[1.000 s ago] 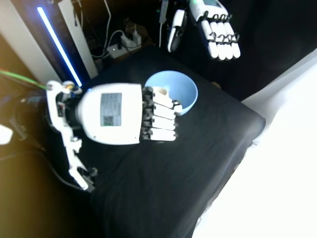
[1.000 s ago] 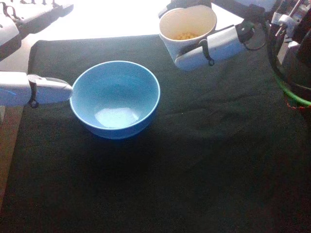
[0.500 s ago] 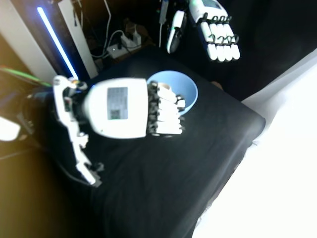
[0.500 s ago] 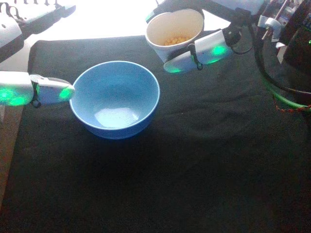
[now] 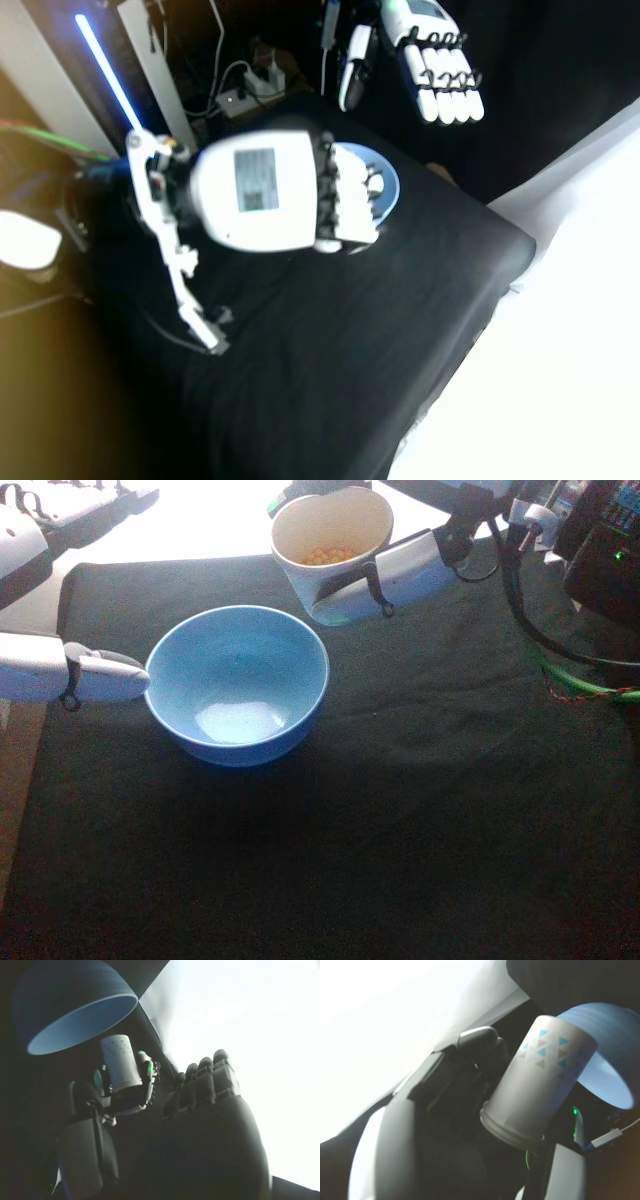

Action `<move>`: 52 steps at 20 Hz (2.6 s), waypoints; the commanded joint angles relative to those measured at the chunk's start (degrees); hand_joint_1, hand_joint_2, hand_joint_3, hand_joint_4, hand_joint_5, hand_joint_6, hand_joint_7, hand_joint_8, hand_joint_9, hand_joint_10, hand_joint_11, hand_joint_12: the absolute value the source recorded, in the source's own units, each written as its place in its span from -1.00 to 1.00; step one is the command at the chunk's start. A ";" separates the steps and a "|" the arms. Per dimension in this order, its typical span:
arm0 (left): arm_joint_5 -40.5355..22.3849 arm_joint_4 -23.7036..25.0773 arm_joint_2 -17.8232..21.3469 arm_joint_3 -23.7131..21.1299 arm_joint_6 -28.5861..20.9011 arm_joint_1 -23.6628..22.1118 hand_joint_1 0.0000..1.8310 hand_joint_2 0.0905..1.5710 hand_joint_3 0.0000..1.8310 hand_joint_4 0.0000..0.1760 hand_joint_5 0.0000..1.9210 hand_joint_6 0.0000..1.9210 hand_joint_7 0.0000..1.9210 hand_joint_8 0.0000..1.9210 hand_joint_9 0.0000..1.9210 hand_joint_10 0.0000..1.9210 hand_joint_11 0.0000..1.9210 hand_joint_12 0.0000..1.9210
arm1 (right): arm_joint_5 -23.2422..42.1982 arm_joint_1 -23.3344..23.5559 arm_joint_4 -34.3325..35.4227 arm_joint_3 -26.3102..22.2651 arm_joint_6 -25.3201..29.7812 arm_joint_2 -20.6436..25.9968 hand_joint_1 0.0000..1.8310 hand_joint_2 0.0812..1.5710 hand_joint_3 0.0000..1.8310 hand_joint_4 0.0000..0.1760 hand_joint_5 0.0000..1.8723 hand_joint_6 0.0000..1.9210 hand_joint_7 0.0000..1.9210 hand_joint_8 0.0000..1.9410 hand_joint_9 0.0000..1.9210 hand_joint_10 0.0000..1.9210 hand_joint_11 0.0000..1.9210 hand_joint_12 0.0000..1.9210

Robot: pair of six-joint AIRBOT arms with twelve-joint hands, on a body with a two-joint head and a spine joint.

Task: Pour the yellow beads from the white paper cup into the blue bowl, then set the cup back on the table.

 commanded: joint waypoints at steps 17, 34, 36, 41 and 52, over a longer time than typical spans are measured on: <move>-7.23 -2.40 -0.32 0.37 -0.92 0.36 -0.30 0.11 -1.00 -1.00 -1.00 -1.00 -0.75 -0.99 -0.85 -0.99 -0.98 -0.99 | -0.09 2.60 -7.36 -0.49 0.26 -3.31 0.18 0.13 -1.00 -1.00 0.06 -0.93 -0.12 0.22 -0.05 0.49 -0.04 0.73; -6.32 -5.67 2.83 -0.87 -1.30 5.53 -0.16 0.19 -0.99 -1.00 -1.00 -1.00 -0.84 -0.99 -0.87 -0.99 -1.00 -1.00 | -6.47 4.11 -18.34 -2.09 0.24 -4.99 0.46 0.41 -0.99 -1.00 -0.23 -1.00 -0.08 0.18 -0.44 0.37 -0.38 0.86; -5.77 -5.31 2.90 -0.85 -1.30 5.52 -0.16 0.18 -1.00 -1.00 -1.00 -1.00 -0.84 -1.00 -0.88 -0.99 -1.00 -1.00 | -6.90 4.40 -19.77 -2.32 0.23 -5.07 0.47 0.42 -1.00 -1.00 -0.18 -1.00 -0.06 0.17 -0.31 0.20 -0.30 0.71; -5.61 -5.30 3.14 -0.98 -1.30 5.55 -0.22 0.18 -1.00 -0.73 -1.00 -1.00 -0.86 -1.00 -0.90 -1.00 -1.00 -1.00 | -10.70 6.57 -23.24 -4.87 -4.34 -5.06 0.48 0.34 -1.00 -1.00 -0.05 -0.99 0.07 -0.03 -0.11 -0.16 -0.47 0.52; -5.53 -5.44 3.46 -1.11 -1.30 5.70 -0.21 0.21 -0.99 -1.00 -1.00 -1.00 -0.84 -1.00 -0.85 -1.00 -0.98 -0.99 | -13.04 6.59 -24.11 -4.92 -4.69 -5.05 0.35 0.48 -1.00 -1.00 -0.05 -0.11 -0.13 0.49 -0.41 0.45 -0.25 0.98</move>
